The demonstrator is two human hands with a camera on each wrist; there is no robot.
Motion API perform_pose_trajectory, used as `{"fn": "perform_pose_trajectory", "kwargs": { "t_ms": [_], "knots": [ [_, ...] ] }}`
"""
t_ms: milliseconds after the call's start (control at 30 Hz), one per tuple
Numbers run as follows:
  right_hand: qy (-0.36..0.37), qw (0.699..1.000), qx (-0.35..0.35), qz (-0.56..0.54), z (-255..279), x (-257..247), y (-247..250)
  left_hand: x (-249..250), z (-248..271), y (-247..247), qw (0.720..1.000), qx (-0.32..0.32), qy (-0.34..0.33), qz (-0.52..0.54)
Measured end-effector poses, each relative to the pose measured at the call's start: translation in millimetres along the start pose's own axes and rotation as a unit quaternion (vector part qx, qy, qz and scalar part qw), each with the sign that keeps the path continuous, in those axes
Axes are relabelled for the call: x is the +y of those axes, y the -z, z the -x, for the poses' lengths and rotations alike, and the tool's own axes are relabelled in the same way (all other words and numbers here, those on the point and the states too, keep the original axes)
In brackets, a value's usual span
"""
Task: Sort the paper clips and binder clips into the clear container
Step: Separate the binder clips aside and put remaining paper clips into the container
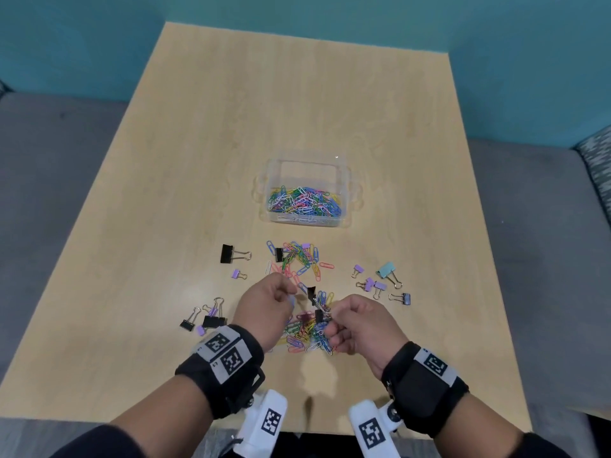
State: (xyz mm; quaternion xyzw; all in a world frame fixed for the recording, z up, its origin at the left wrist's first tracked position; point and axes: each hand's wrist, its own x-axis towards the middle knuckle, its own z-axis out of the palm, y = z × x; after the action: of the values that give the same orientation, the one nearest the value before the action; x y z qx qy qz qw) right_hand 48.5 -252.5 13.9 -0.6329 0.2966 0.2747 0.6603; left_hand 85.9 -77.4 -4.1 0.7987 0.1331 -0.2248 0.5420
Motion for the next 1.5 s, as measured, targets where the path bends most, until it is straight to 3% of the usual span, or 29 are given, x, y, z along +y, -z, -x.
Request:
{"fn": "perform_pose_trajectory", "kwargs": {
  "t_ms": [133,267,433,500,733,867,933,967,1067,1200,1267,1333,1433,1500],
  "knots": [
    [0.041,0.992,0.024,0.115,-0.9,2.4,0.5,-4.3,-2.8,12.6,0.976,0.020,-0.044,-0.212],
    [0.083,0.982,0.022,0.168,1.6,0.9,-2.3,-2.8,-2.2,23.0,0.944,0.044,-0.119,-0.303],
    [0.094,0.983,0.006,0.155,0.4,-1.7,0.7,4.6,8.7,12.8,0.897,-0.076,-0.258,-0.351],
    [0.093,0.986,0.003,0.141,0.1,-3.1,2.9,6.5,12.0,6.8,0.875,-0.089,-0.290,-0.378],
    [0.040,0.998,-0.041,-0.034,6.8,-7.5,-2.4,12.4,23.7,-2.8,0.902,-0.075,-0.229,-0.359],
    [0.057,0.998,-0.023,0.002,9.5,-3.6,-5.5,20.7,28.8,-1.5,0.918,-0.043,-0.206,-0.336],
    [0.083,0.990,0.011,0.117,6.0,-2.5,1.7,22.2,26.1,5.3,0.925,-0.007,-0.187,-0.330],
    [0.112,0.969,0.045,0.217,2.1,-2.9,8.6,20.6,21.5,12.1,0.924,0.015,-0.171,-0.343],
    [0.178,0.845,0.142,0.485,-10.8,-6.8,38.7,4.6,-2.6,43.5,0.891,0.063,-0.116,-0.435],
    [0.153,0.776,0.171,0.588,-24.1,-11.1,63.1,-13.5,-21.6,79.3,0.855,0.076,-0.067,-0.509],
    [0.211,0.717,0.179,0.640,-27.8,-11.3,59.6,-14.5,-23.3,81.2,0.840,0.100,-0.102,-0.524],
    [0.288,0.671,0.142,0.668,-31.6,-12.8,43.0,-10.5,-22.9,71.8,0.811,0.098,-0.184,-0.547],
    [0.365,0.634,0.024,0.681,-44.6,-12.1,9.1,-6.5,-23.2,46.3,0.765,0.047,-0.304,-0.566],
    [0.369,0.615,-0.017,0.697,-54.3,-15.0,-7.8,-9.5,-24.7,30.8,0.756,0.002,-0.340,-0.559]
  ]
}}
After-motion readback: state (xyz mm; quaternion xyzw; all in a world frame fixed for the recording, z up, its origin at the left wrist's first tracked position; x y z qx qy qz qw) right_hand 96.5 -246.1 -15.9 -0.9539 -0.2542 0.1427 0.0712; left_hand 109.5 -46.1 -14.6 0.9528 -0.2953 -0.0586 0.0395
